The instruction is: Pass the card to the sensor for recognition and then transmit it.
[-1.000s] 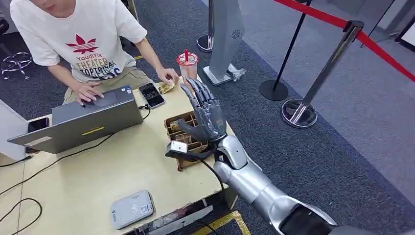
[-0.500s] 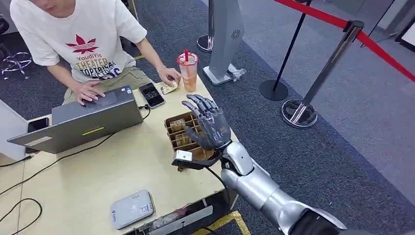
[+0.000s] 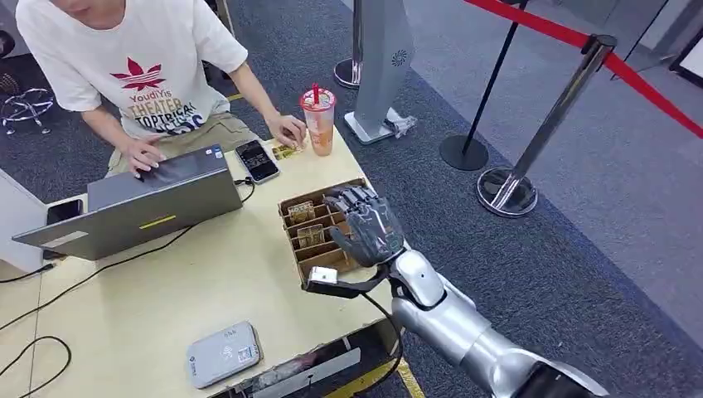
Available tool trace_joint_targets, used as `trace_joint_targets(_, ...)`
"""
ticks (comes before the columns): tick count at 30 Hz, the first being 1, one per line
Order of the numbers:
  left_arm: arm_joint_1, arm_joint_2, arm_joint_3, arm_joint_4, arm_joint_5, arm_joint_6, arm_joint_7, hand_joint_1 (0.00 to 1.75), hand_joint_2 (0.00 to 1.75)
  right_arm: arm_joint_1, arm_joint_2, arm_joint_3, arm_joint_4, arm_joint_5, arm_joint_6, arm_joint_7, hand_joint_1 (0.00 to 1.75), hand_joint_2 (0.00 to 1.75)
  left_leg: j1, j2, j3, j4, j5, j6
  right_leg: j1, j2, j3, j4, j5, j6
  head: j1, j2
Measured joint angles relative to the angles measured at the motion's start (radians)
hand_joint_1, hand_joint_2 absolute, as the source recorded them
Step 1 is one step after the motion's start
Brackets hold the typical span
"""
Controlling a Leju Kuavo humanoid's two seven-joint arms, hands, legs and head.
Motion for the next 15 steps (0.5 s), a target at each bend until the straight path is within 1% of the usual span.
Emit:
trace_joint_targets(1,0.0,0.0,0.0,0.0,0.0,0.0,-0.002,0.0,1.75,0.003,-0.005,-0.002,-0.001,0.0,0.0,0.004,0.93,1.75,0.0,0.0,0.0,0.0,0.0,0.0,0.0,0.0,0.0,0.0,0.0,0.0,0.0,0.0)
trace_joint_targets(2,0.001,0.0,0.0,0.0,-0.003,-0.002,-0.005,0.0,1.75,0.007,-0.01,-0.004,-0.003,0.003,0.002,0.011,0.94,1.75,0.0,0.0,0.0,0.0,0.0,0.0,0.0,0.0,0.0,0.0,0.0,0.0,0.0,0.0)
trace_joint_targets(3,0.001,0.0,0.0,0.0,-0.006,-0.002,-0.007,0.0,1.75,0.013,-0.015,-0.007,-0.005,0.006,0.002,0.016,1.01,1.75,0.0,0.0,0.0,0.0,0.0,0.0,0.0,0.0,0.0,0.0,0.0,0.0,0.0,0.0)
trace_joint_targets(4,0.001,0.0,0.0,0.0,-0.007,-0.003,-0.008,0.0,1.75,0.022,-0.02,-0.011,-0.01,0.011,0.002,0.022,1.2,1.75,0.0,0.0,0.0,0.0,0.0,0.0,0.0,0.0,0.0,0.0,0.0,0.0,0.0,0.0)
trace_joint_targets(6,0.001,0.0,0.0,0.0,-0.014,-0.008,-0.01,0.0,1.75,0.045,-0.03,-0.024,-0.024,0.019,0.006,0.037,1.03,1.75,0.0,0.0,0.0,0.0,-0.001,0.0,0.0,0.0,0.0,0.0,-0.001,0.001,0.0,0.0)
trace_joint_targets(7,0.001,0.0,0.0,0.0,-0.017,-0.009,-0.011,0.0,1.75,0.059,-0.034,-0.03,-0.035,0.023,0.009,0.044,0.99,1.75,0.0,0.0,0.0,0.0,-0.001,0.001,0.0,0.0,0.0,0.0,-0.001,0.001,0.0,0.0)
trace_joint_targets(8,0.001,0.0,0.0,0.0,-0.018,-0.011,-0.011,0.0,1.75,0.073,-0.037,-0.037,-0.044,0.033,0.014,0.05,1.05,1.75,0.0,-0.001,0.0,0.0,-0.001,0.001,0.0,0.0,0.0,0.0,-0.001,0.001,0.0,0.0)
trace_joint_targets(9,0.001,0.0,0.0,0.0,-0.019,-0.011,-0.011,0.0,1.75,0.085,-0.04,-0.044,-0.052,0.039,0.018,0.053,1.05,1.75,0.0,0.0,0.0,0.0,-0.002,0.001,0.0,0.0,0.0,0.0,-0.001,0.001,0.0,0.0)
trace_joint_targets(11,0.001,0.0,0.0,0.0,-0.019,-0.013,-0.011,0.0,1.75,0.102,-0.042,-0.055,-0.065,0.049,0.024,0.061,0.94,1.75,0.0,0.0,0.0,0.0,-0.002,0.0,0.0,0.0,0.0,0.0,-0.001,0.001,0.0,0.0)
trace_joint_targets(12,0.001,0.0,0.0,0.0,-0.018,-0.013,-0.01,0.0,1.75,0.107,-0.042,-0.058,-0.069,0.053,0.031,0.062,0.96,1.75,0.0,0.0,0.0,0.0,-0.002,0.0,0.0,0.0,0.0,0.0,-0.001,0.001,0.0,0.0)
trace_joint_targets(14,0.001,0.0,0.0,0.0,-0.016,-0.013,-0.01,0.0,1.75,0.112,-0.042,-0.061,-0.074,0.069,0.044,0.066,0.91,1.75,0.0,0.0,0.0,0.0,-0.002,0.0,0.0,0.0,0.0,0.0,-0.001,0.001,0.0,0.0)
trace_joint_targets(15,0.001,0.0,0.0,0.0,-0.015,-0.013,-0.01,0.0,1.75,0.112,-0.041,-0.063,-0.075,0.074,0.049,0.068,0.82,1.75,0.0,0.0,0.0,0.0,-0.002,0.0,0.0,0.0,0.0,0.0,-0.001,0.001,0.0,0.0)
